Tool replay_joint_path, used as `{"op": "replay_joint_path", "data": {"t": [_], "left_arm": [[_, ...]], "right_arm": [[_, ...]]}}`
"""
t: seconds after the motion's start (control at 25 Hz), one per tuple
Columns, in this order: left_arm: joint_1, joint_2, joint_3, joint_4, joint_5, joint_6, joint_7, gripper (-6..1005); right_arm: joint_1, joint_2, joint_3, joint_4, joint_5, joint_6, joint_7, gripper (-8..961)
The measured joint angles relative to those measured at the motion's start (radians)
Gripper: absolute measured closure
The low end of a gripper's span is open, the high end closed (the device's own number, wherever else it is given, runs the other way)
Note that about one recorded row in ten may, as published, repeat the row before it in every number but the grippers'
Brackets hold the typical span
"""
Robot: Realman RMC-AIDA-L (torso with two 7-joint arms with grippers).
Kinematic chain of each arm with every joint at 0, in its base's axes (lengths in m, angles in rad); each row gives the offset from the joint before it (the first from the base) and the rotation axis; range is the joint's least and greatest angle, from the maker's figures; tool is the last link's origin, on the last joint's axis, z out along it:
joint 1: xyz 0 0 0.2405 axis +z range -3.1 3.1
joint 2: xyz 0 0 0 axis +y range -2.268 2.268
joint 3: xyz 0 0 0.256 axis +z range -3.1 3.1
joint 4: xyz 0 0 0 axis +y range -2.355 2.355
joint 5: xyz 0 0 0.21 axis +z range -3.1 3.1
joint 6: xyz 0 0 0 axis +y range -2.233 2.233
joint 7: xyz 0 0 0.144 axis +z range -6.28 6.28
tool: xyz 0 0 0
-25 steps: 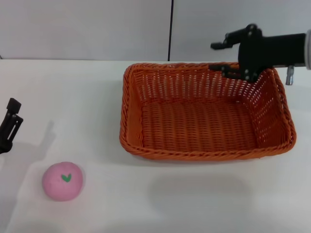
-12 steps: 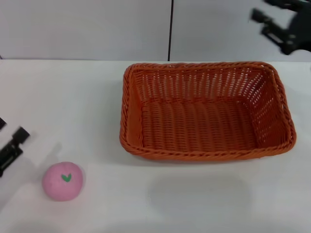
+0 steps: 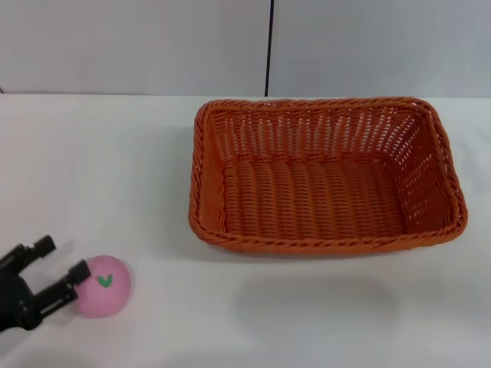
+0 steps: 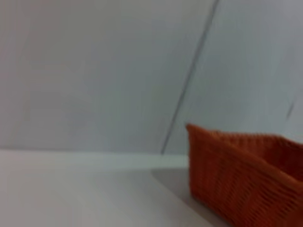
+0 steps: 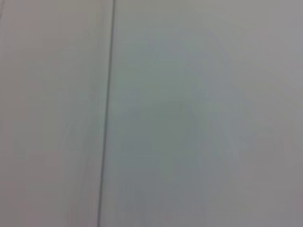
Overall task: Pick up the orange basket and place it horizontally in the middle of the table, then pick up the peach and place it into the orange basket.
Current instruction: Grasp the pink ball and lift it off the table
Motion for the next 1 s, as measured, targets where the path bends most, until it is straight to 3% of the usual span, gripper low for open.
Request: {"op": "replay_joint_path", "data": {"t": [0.16,0.48,0.92,1.0], "left_arm": [[-0.005,-0.001,0.099,0.01,0.0,0.012,-0.027,195],[-0.009,-0.005,0.182,0.004,0.0,0.035,-0.053,196],[-0.017,-0.009,0.18,-0.037,-0.01,0.069,-0.043,197],[-0.02,-0.009,0.164,-0.054,-0.012,0.084,-0.038,266]], "right_arm": [[-0.02,0.0,0.0,0.038,0.028,-0.034,-0.018,545],[-0.019,-0.002,0.0,0.054,0.031,-0.034,-0.019,544],[-0.016,-0.004,0.005,0.054,0.033,-0.028,-0.035,544],[-0.021,-0.001,0.011,0.057,0.034,-0.029,-0.072,543]]}}
